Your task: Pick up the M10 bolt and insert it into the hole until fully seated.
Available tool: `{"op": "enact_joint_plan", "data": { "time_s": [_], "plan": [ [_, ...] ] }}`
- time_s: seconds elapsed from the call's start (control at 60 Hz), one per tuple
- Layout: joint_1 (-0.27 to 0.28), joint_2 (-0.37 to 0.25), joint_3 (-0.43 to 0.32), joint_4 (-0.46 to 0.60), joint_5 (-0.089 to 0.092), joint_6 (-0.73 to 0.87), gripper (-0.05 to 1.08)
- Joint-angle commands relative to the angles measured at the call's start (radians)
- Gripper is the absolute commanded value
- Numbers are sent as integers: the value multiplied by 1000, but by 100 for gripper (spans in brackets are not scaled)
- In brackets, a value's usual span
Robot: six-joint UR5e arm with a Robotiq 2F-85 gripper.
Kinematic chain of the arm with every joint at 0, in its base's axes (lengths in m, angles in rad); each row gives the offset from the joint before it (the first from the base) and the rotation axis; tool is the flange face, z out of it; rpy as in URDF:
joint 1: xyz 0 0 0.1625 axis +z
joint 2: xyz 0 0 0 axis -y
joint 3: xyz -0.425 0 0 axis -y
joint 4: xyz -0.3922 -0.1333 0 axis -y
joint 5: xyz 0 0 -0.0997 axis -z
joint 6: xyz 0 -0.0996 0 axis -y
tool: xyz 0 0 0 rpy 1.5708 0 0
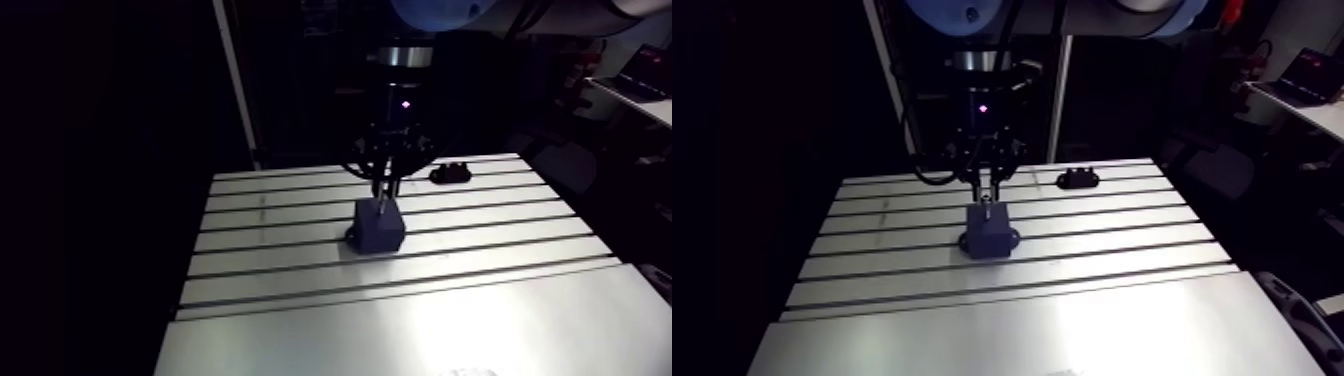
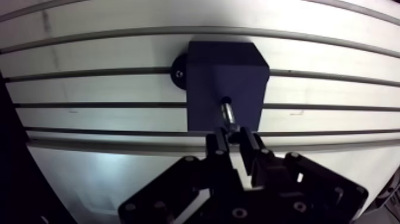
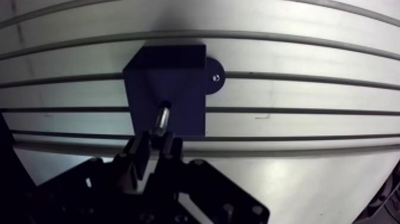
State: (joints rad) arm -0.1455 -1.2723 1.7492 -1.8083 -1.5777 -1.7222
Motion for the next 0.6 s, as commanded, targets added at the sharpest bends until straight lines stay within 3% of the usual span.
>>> {"op": "enact_joint_plan", "data": {
  "time_s": [0.017,0.6],
  "plan": [
    [0,1,2,-23,-3,-6,108],
    [0,2,2,-21,-3,-7,108]
  ]
}}
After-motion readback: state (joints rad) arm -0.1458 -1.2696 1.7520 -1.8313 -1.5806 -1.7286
